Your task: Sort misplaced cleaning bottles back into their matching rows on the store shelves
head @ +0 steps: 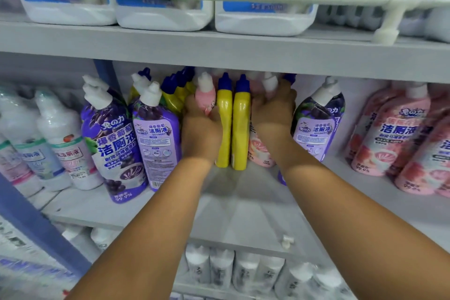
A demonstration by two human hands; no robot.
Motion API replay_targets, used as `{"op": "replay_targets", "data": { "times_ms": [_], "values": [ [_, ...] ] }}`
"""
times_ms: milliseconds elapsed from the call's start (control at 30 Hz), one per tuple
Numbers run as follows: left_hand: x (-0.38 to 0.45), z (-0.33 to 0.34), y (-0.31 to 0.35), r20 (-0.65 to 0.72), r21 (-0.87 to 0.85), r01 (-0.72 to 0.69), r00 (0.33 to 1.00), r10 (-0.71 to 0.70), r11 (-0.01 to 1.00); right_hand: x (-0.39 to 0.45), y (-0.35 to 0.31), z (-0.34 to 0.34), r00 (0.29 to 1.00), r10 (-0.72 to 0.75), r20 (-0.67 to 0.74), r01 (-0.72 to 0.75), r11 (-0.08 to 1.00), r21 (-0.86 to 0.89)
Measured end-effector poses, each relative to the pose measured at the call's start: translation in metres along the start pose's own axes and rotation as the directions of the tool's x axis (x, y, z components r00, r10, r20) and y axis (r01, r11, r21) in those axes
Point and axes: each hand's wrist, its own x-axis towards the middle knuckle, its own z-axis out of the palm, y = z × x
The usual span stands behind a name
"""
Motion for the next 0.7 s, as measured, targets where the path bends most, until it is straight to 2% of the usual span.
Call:
{"op": "replay_targets", "data": {
  "times_ms": [100,267,367,467,567,700],
  "values": [
    [-0.007,0.001,-0.001,0.0,0.014,-0.003,1.0,0.003,1.0,-0.018,0.003,-0.005,0.998,-0.056,-0.011,0.056,0.997,0.048],
    [-0.03,-0.004,0.002,-0.044,-0.108,0.014,0.999,-0.019,0.994,-0.053,-0.006,-0.018,0.966,-0.244,-0.087,0.238,0.969,-0.072],
    [-0.054,-0.013,0.001,-0.058,-0.19,-0.082,0.996,0.072,0.978,-0.064,-0.007,-0.029,0.981,-0.194,-0.013,0.195,0.98,0.039],
    [-0.077,-0.025,0.005,-0.062,-0.171,-0.206,0.978,0.198,0.964,-0.069,-0.007,-0.049,0.985,-0.167,0.037,0.163,0.981,0.107],
    [-0.087,-0.035,0.012,0.057,-0.223,-0.123,0.989,0.139,0.967,-0.071,-0.002,-0.072,0.971,-0.216,0.1,0.198,0.966,0.165],
    [-0.09,-0.05,0.004,0.263,-0.353,-0.027,0.957,0.126,0.935,-0.075,0.013,-0.101,0.967,-0.215,0.138,0.183,0.96,0.211]
  ]
}}
